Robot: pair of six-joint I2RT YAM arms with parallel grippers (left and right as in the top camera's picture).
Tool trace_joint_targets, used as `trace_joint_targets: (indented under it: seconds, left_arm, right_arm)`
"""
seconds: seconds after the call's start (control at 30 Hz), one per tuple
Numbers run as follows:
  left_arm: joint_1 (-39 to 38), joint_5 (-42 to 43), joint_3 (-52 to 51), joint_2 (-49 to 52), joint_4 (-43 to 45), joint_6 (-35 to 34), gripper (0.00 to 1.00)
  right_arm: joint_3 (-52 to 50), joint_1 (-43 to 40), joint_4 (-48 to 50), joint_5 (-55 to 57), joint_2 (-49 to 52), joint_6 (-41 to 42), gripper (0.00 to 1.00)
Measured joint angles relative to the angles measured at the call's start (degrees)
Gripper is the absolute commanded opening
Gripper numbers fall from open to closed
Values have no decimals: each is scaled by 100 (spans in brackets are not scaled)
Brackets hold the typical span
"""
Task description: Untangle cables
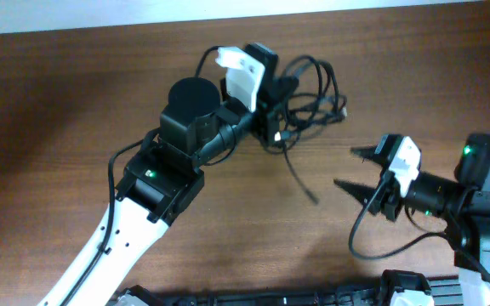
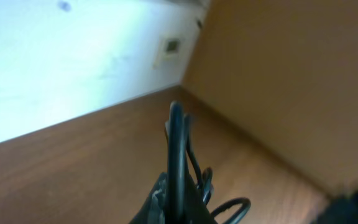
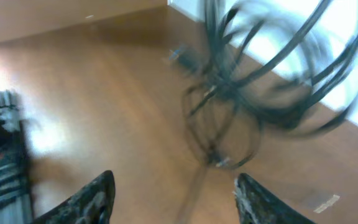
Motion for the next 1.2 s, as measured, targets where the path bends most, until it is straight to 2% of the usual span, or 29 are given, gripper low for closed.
trace_joint_targets:
  seconds: [0.03, 0.07, 0.13, 0.27, 0.37, 0.5, 0.67, 0.83, 1.03, 1.1, 1.2]
  left_arm:
    - [0, 186, 2, 0, -127, 280, 0]
    - [0, 474, 0, 0, -315, 640, 0]
    - [0, 901, 0, 0, -356, 992, 0]
    - [0, 1628, 0, 0, -339, 1467, 0]
    - [-138, 2041, 0, 0, -330, 1596, 0]
    - [-660, 2159, 0, 0, -284, 1604, 0]
    - [-835, 2063, -2, 2, -417, 1600, 0]
    - [-369, 2055, -120, -63, -645, 1600, 0]
    - [409, 2199, -192, -719, -964, 1598, 0]
    - [1115, 2218, -179, -1497, -909, 1596, 0]
    - [1552, 2225, 28, -2308, -979, 1598, 0]
  right_arm:
    - [-11, 0, 313, 28, -2, 190, 99]
    - [-7, 0, 914, 118, 2, 616, 99]
    - [-4, 0, 1449, 361, -4, 1250, 99]
    - [0, 0, 1950, 809, -4, 2339, 99]
    - [0, 0, 2151, 1073, 87, 2599, 99]
    - [0, 0, 2140, 1423, 577, 2702, 99]
    - [2, 42, 1812, 2966, 1119, 2704, 99]
    - [28, 142, 1464, 4341, 1130, 2739, 99]
    - [205, 160, 1484, 4489, 1019, 2758, 99]
    - [105, -505, 1412, 5344, 1237, 2857, 99]
    - [63, -748, 1388, 5766, 1303, 2979, 99]
